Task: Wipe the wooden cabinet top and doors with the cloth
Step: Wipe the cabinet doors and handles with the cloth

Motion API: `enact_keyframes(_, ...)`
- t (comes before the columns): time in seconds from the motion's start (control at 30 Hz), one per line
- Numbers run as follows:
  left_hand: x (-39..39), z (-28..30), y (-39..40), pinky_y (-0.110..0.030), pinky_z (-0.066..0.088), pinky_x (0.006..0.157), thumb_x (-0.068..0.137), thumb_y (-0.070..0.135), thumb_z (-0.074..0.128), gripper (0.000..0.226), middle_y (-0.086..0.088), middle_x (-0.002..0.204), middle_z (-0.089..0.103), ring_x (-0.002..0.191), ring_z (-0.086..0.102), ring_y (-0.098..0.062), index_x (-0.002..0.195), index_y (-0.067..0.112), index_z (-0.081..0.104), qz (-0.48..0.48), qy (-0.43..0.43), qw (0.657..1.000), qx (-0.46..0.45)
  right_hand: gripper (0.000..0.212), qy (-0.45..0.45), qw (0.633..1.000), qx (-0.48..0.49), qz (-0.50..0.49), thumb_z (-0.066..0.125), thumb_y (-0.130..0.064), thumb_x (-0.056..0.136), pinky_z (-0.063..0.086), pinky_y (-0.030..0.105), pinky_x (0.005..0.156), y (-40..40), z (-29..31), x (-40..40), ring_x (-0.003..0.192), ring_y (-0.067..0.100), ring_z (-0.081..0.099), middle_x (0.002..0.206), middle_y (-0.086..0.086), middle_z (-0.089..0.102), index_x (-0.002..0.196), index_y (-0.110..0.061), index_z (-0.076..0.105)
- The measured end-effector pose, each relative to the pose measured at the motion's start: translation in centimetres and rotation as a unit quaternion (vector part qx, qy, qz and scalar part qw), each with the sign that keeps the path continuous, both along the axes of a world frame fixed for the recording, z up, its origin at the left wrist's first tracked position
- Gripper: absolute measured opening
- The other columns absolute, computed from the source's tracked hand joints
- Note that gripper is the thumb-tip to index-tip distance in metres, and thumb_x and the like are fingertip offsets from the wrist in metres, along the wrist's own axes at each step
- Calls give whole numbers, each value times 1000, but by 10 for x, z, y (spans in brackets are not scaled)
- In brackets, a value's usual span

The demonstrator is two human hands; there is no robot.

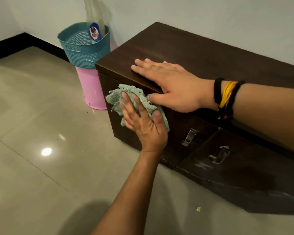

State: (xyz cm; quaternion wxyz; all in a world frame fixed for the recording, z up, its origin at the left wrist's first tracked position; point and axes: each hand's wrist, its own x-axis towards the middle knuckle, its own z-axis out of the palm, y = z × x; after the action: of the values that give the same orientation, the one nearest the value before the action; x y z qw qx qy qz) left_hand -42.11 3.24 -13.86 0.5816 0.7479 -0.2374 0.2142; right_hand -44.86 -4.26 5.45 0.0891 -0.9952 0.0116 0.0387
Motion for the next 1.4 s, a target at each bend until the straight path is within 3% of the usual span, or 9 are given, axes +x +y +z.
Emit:
enact_keyframes(0.2, -50, -93, 20, -56, 15, 121, 102, 56, 15, 70, -17, 163, 3, 152, 6, -41, 158, 25, -15, -73, 44, 989, 119, 72, 3, 1000, -17, -1, 45, -45, 99, 0, 41, 123, 0, -1, 0, 152, 9, -2, 168, -8, 1, 159, -31, 6)
enact_keyframes(0.33, -49, -109, 23, -53, 11, 124, 97, 66, 15, 77, 2, 167, -14, 154, -5, -26, 157, 29, -17, -74, 254, 961, 76, 71, 2, 1000, -14, -5, 45, -45, 99, 2, 44, 123, 1, 1, 0, 152, 9, -1, 168, -8, 2, 159, -31, 7)
enact_keyframes(0.5, -49, -93, -8, -57, 20, 121, 100, 63, 16, 71, -10, 168, 9, 152, 16, -36, 160, 27, 3, 19, 548, 832, -89, 72, -1, 1000, -13, -2, 45, -45, 99, 3, 44, 123, 2, 1, -1, 152, 10, 1, 168, -7, 4, 159, -30, 9)
enact_keyframes(0.7, -148, -101, -14, -52, 17, 123, 107, 39, 29, 66, -3, 169, 0, 153, 12, -30, 159, 24, -8, -59, 565, 823, -26, 71, -7, 1000, -6, -2, 46, -44, 99, 3, 44, 123, 1, 1, 0, 152, 10, 2, 168, -8, 5, 159, -30, 10)
enact_keyframes(0.93, -29, -89, -3, -46, 8, 124, 107, 47, 16, 66, -14, 168, 4, 154, 10, -33, 160, 11, 2, 43, 635, 762, -120, 72, -9, 1000, -20, 0, 45, -46, 99, 3, 43, 123, 1, -2, 1, 152, 11, 3, 168, -7, 5, 159, -30, 9)
enact_keyframes(1.0, -10, -64, -2, -47, 2, 122, 106, 49, 11, 65, -10, 169, -1, 155, 4, -30, 160, 15, -2, 60, 612, 779, -124, 71, -10, 1000, -25, -4, 44, -46, 99, 4, 43, 123, 1, -2, 0, 152, 11, 3, 168, -6, 6, 159, -30, 9)
enact_keyframes(1.2, -6, 6, 7, -47, -2, 122, 102, 53, 11, 68, -5, 169, -9, 155, -4, -30, 159, 22, -11, 7, 324, 944, -64, 68, -28, 996, -90, -2, 41, -43, 99, -3, 42, 119, 8, -2, -6, 152, 14, 9, 168, -5, 10, 159, -29, 11)
enact_keyframes(1.3, -19, 13, 7, -45, -3, 124, 101, 50, 14, 71, -9, 169, -7, 155, -3, -29, 159, 13, -7, -11, 249, 967, -41, 70, -12, 992, -122, -8, 39, -44, 99, -1, 45, 116, 5, 0, -31, 152, 16, 8, 168, -6, 6, 159, -28, 7)
enact_keyframes(1.4, -52, -4, 11, -40, 0, 122, 106, 42, 22, 67, -11, 168, -6, 154, 1, -32, 159, 10, -4, -28, 274, 961, -4, 71, 5, 986, -164, -14, 34, -50, 100, 3, 45, 113, -6, 5, -70, 152, 17, 6, 168, -6, 3, 159, -28, 3)
